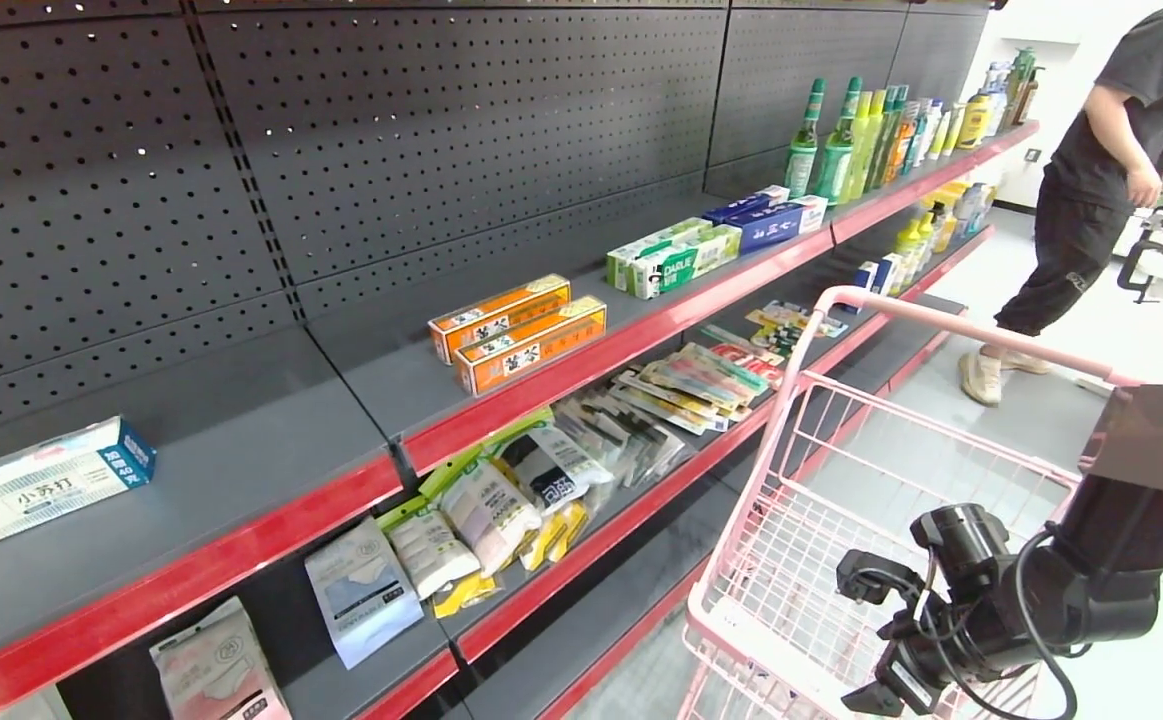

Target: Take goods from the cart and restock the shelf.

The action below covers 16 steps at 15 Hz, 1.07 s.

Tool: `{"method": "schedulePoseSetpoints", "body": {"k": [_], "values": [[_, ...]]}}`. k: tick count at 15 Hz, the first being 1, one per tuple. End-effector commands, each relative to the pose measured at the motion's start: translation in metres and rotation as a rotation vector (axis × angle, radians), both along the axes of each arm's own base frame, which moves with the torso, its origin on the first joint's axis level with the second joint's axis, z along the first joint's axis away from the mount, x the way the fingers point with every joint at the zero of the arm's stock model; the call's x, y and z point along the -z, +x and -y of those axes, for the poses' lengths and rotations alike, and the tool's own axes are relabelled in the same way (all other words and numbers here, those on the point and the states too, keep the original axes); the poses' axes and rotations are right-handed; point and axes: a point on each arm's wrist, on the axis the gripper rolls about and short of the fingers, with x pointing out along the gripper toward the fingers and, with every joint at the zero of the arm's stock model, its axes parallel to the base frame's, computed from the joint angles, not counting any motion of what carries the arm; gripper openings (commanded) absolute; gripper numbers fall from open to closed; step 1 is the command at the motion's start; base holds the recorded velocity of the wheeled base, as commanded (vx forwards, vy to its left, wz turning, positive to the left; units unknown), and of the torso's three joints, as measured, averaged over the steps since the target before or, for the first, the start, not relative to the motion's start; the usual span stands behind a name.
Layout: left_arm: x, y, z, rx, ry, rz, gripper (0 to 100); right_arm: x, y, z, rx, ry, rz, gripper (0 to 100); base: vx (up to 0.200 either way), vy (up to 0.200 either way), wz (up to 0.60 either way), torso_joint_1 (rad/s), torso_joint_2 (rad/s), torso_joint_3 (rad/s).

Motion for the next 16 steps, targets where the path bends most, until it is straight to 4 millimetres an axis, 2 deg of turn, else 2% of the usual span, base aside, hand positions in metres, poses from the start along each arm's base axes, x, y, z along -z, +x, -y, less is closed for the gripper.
{"method": "schedulePoseSetpoints", "body": {"k": [1, 5, 12, 16], "values": [[0.000, 0.000, 0.000, -0.001, 0.000, -0.001, 100, -0.001, -0.002, 0.000, -0.008, -0.001, -0.001, 100, 0.000, 0.000, 0.00, 0.000, 0.00, 0.000], [0.000, 0.000, 0.000, -0.001, 0.000, -0.001, 100, 0.000, -0.010, -0.006, -0.038, 0.008, 0.000, 100, 0.000, 0.000, 0.00, 0.000, 0.00, 0.000], [0.000, 0.000, 0.000, -0.001, 0.000, -0.001, 100, 0.001, -0.010, -0.010, -0.050, 0.009, 0.001, 100, 0.000, 0.000, 0.00, -0.151, 0.38, 0.223], [0.000, 0.000, 0.000, -0.001, 0.000, -0.001, 100, 0.003, -0.010, -0.010, -0.051, 0.009, 0.006, 100, 0.000, 0.000, 0.00, -0.033, 0.09, 0.060]]}}
